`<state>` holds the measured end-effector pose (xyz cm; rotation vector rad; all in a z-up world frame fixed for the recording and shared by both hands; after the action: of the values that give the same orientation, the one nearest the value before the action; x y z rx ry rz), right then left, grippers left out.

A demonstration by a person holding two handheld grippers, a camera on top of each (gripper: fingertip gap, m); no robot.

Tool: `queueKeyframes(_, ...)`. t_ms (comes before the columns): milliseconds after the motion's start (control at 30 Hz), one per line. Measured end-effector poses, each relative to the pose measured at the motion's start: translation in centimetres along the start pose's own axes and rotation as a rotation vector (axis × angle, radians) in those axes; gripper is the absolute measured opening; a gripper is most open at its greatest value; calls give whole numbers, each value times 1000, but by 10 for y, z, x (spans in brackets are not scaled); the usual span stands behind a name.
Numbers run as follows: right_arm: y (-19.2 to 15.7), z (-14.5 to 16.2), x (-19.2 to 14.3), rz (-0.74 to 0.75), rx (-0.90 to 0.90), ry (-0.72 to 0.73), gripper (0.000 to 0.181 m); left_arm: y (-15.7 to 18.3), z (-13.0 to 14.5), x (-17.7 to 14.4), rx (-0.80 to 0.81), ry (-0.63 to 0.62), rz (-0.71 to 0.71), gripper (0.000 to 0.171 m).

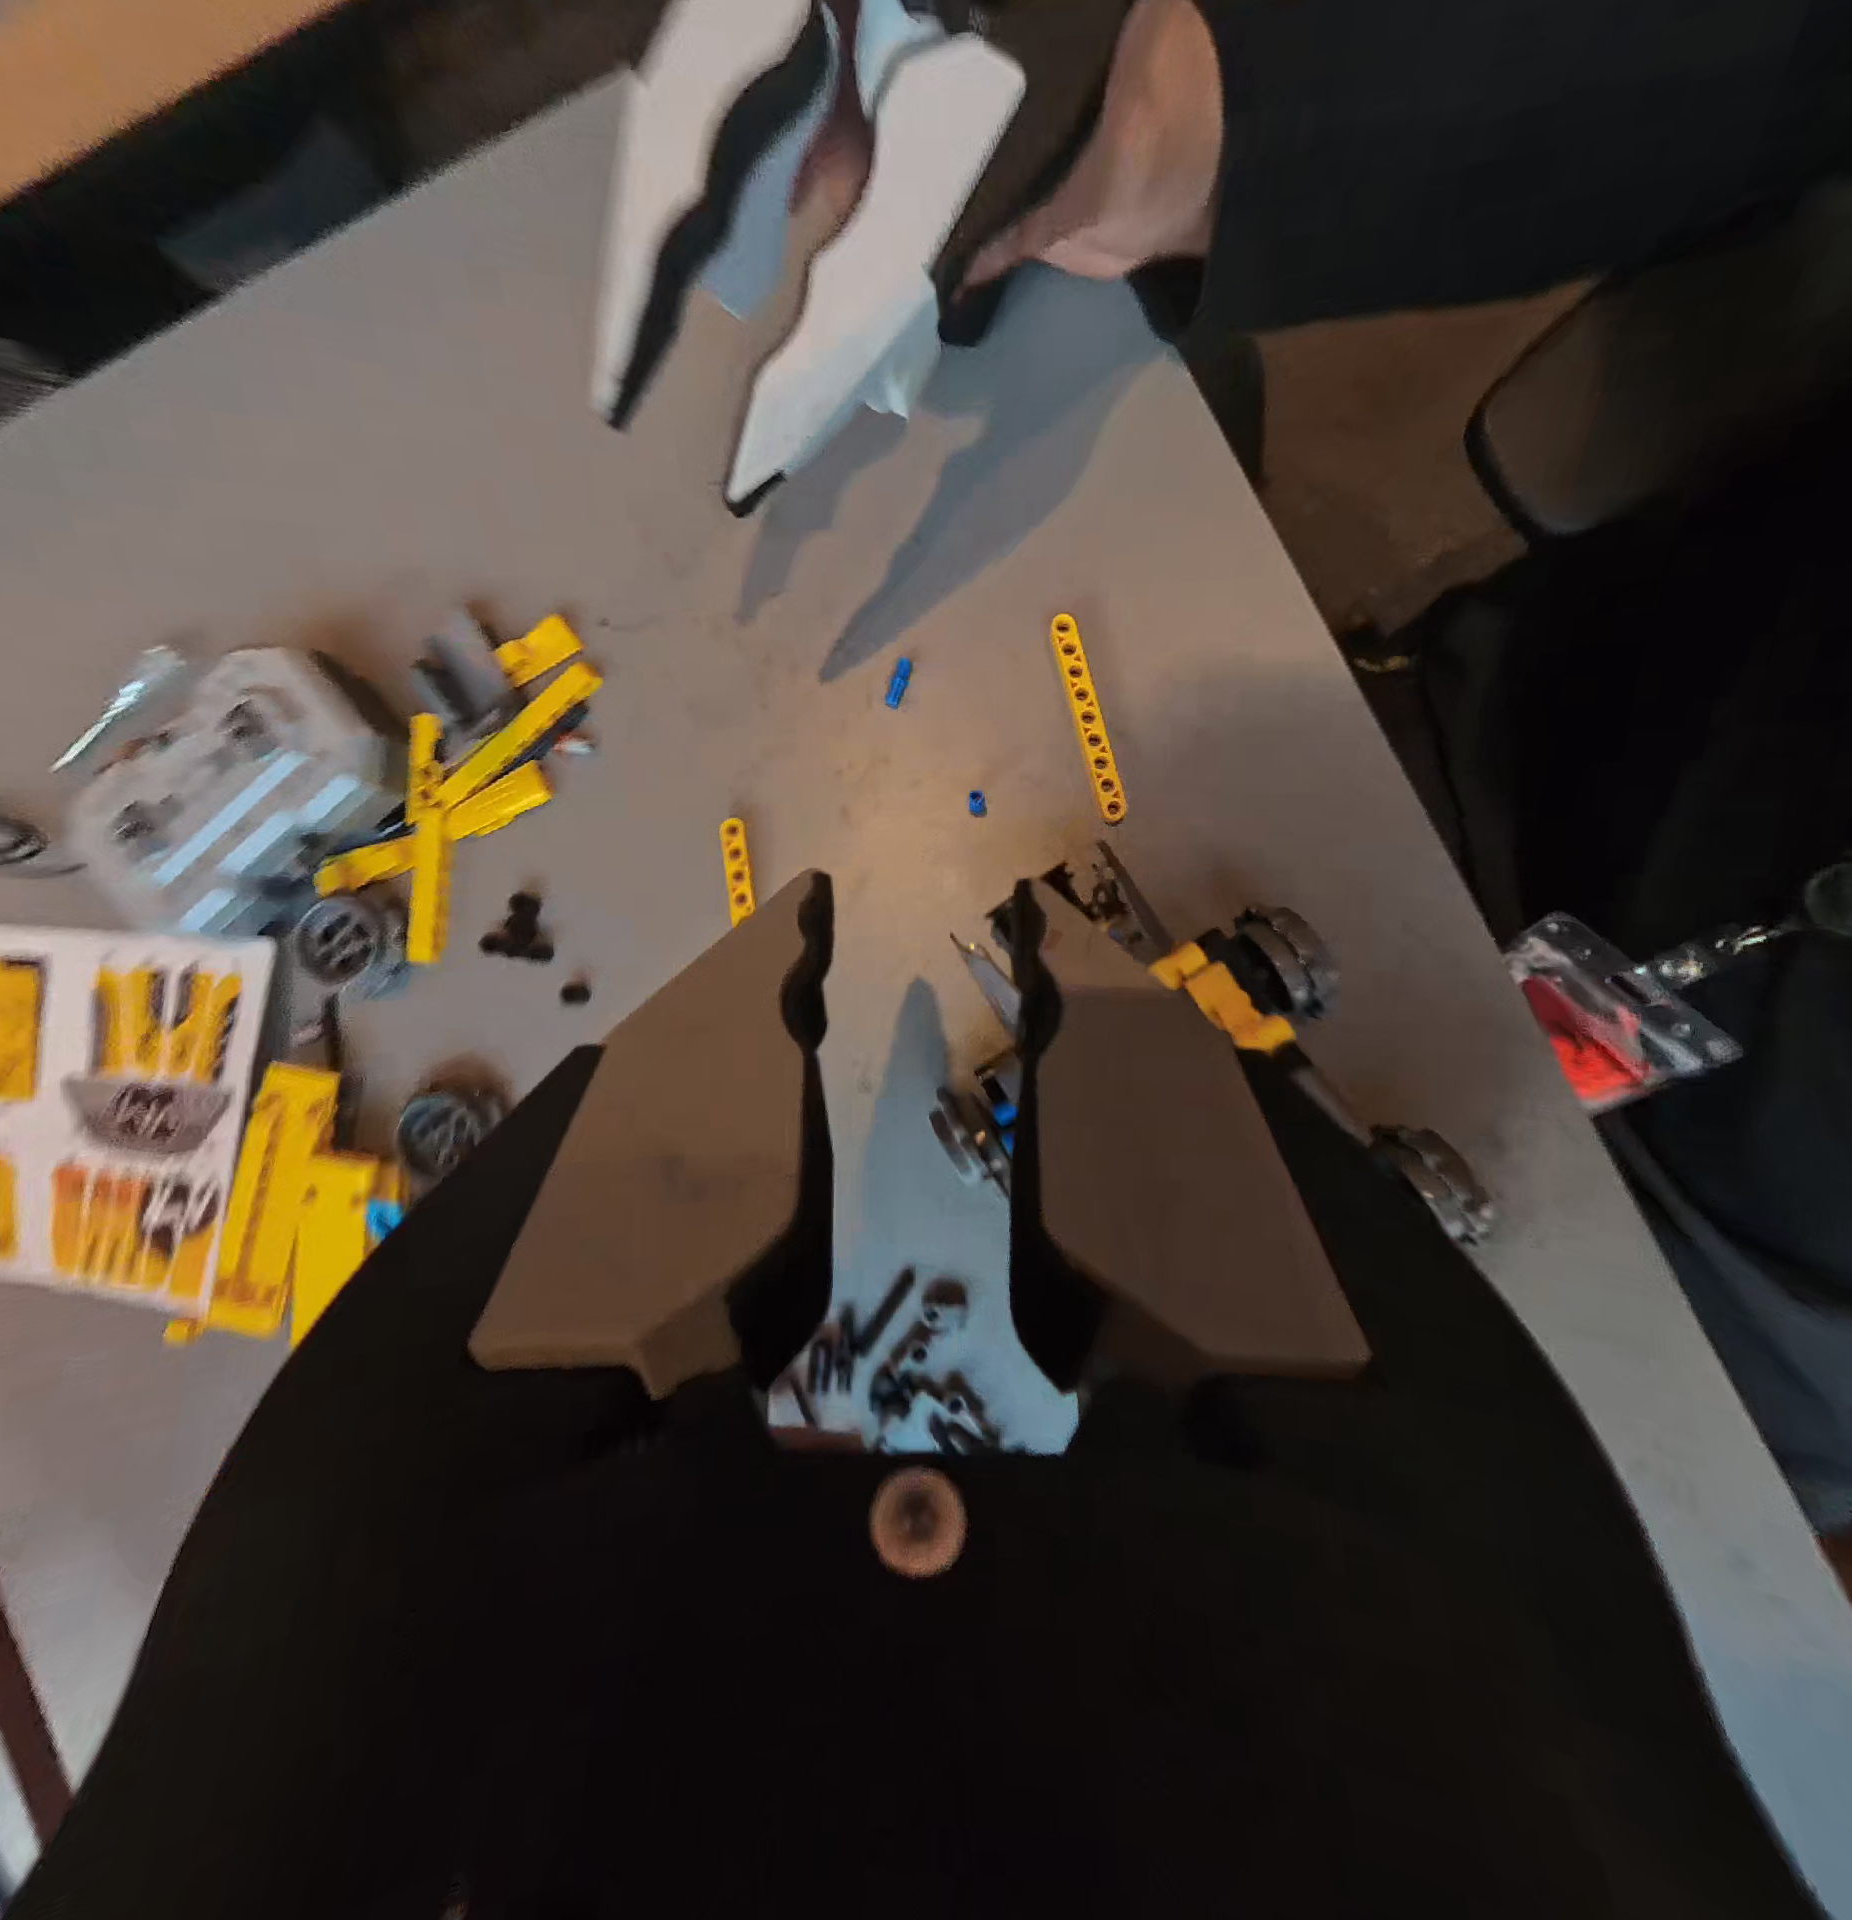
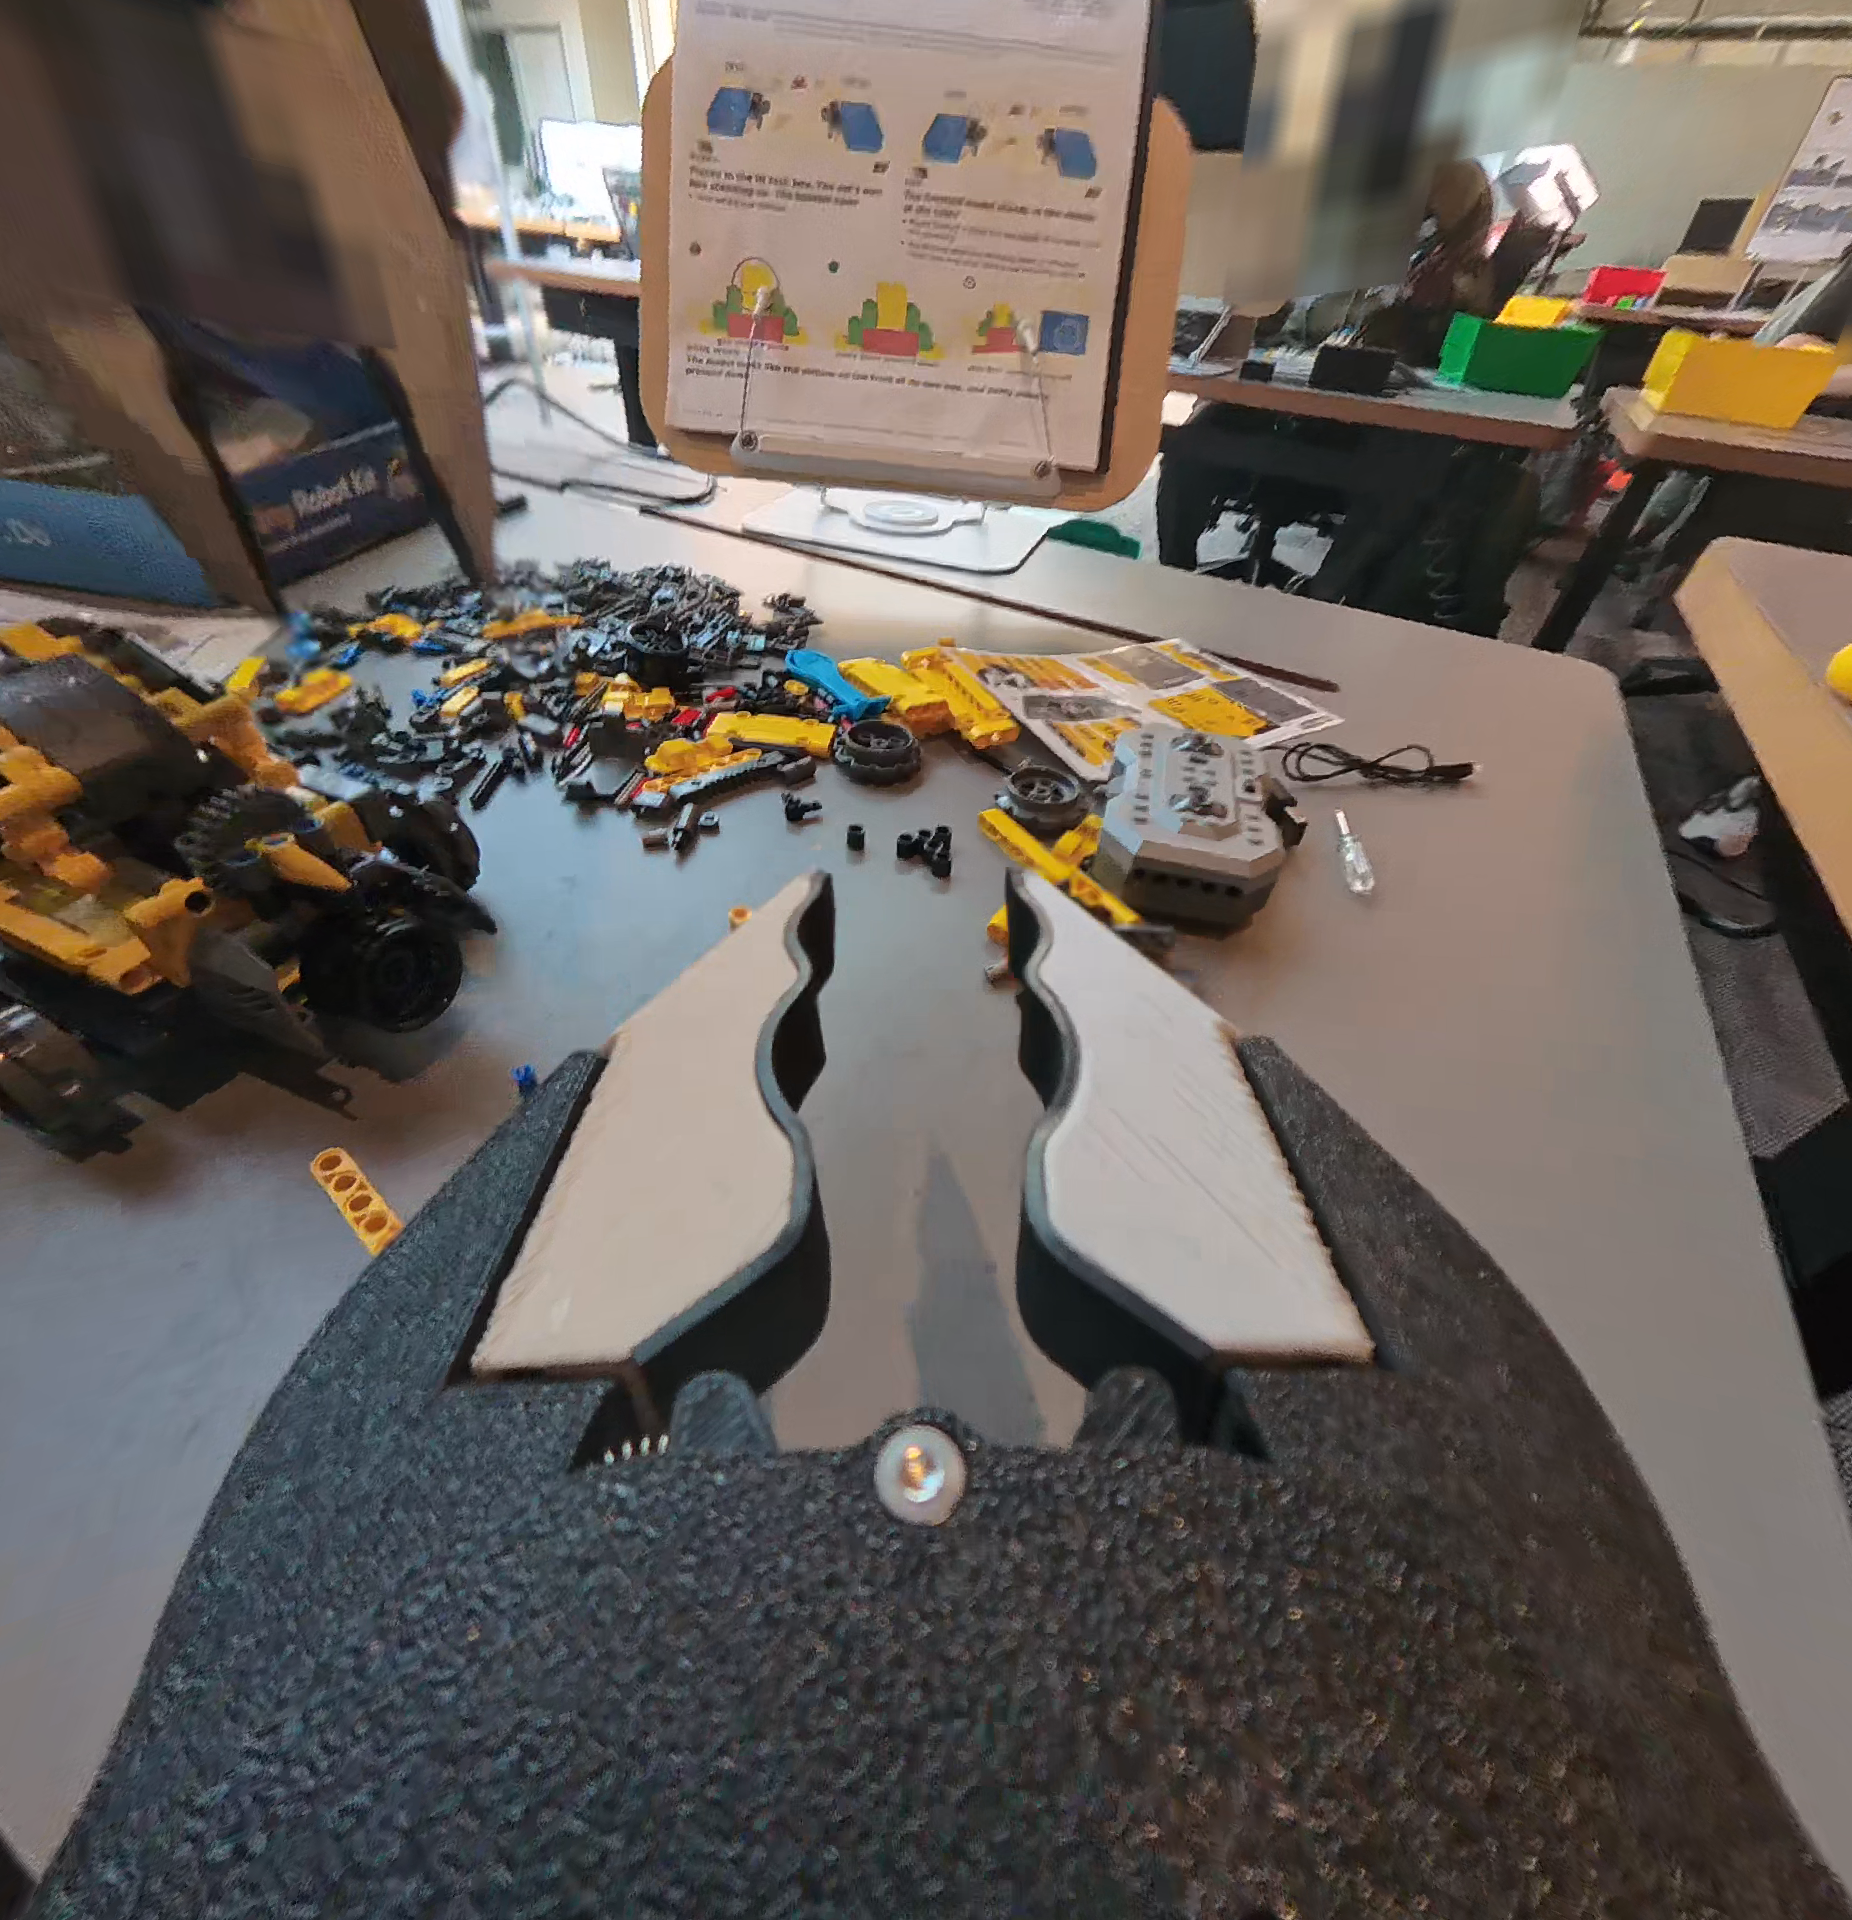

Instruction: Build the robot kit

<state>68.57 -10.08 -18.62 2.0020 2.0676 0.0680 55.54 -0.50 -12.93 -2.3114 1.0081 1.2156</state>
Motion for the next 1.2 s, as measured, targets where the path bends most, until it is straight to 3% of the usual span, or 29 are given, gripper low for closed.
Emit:
queueKeyframes(100, -14, 19, 3, -148, 0, -184, 0, 24, 18, -46, -94, 127, -115, 29)
queueKeyframes(167, -21, 39, 4, -237, 76, -346, 8, 52, 40, -63, -155, 201, -152, 30)
queueKeyframes(267, -32, 47, 7, -336, 148, -420, 42, 93, 78, -68, -219, 289, -181, 31)
queueKeyframes(433, -32, 58, 31, -433, 104, -523, 38, 138, 130, -53, -341, 341, -182, 31)
queueKeyframes(467, -34, 60, 35, -469, 97, -540, 28, 145, 137, -53, -358, 355, -186, 31)
queueKeyframes(533, -38, 60, 41, -506, 58, -548, 1, 158, 148, -53, -397, 388, -174, 31)
queueKeyframes(733, -48, 57, 45, -516, -28, -538, 0, 181, 179, -54, -489, 458, -163, 29)
queueKeyframes(800, -50, 55, 44, -540, -1, -531, 20, 187, 185, -53, -505, 485, -167, 28)
queueKeyframes(933, -66, 39, 51, -619, 49, -464, 37, 188, 198, -52, -530, 528, -231, 28)
queueKeyframes(1200, -72, 28, 80, -686, -124, -495, 32, 189, 214, -37, -602, 565, -302, 27)
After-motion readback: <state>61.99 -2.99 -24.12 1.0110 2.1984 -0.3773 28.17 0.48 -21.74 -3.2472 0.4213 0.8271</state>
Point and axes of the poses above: each gripper's, where its closed fingertips meet, x out along the fingers, z out of its underside, y = z × x across the jaws, the point moved 4 cm from there along -x, back along the fingers, and after that the axes turned 9 degrees about -x, right-handed, at the moved point
